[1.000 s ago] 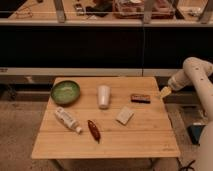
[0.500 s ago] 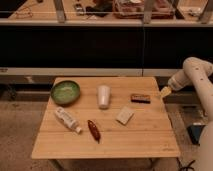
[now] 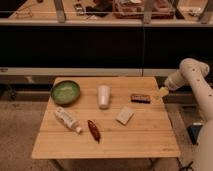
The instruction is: Place the eraser on the white sponge
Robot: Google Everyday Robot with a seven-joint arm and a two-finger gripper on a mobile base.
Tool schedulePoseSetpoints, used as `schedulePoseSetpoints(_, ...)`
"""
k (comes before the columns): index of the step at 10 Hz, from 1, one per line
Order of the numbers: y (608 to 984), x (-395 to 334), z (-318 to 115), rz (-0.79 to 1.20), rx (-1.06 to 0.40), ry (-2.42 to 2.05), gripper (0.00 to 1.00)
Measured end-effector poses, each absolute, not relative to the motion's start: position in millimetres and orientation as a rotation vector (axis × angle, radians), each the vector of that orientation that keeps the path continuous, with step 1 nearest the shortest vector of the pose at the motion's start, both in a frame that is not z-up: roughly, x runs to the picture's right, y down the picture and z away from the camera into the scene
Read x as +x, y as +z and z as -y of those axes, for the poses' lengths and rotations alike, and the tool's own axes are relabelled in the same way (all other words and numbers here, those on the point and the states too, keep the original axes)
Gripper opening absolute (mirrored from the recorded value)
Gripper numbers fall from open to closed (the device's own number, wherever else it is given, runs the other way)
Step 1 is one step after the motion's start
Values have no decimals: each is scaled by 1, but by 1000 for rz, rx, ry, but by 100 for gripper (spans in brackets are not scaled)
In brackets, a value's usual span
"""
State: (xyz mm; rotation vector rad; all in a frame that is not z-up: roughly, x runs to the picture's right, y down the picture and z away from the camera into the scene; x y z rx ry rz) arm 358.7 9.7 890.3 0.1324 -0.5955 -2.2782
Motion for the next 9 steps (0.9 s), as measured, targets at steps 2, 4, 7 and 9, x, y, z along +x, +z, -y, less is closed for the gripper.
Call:
schedulePoseSetpoints(2,889,361,-10,594,131,-2278,80)
schedulePoseSetpoints(4,891,360,-9,584,142,-2285,80)
schedulePoseSetpoints(7,903,330,1,532,293,-2381,80)
schedulePoseSetpoints(9,911,320,-11,530,358,-2432,80)
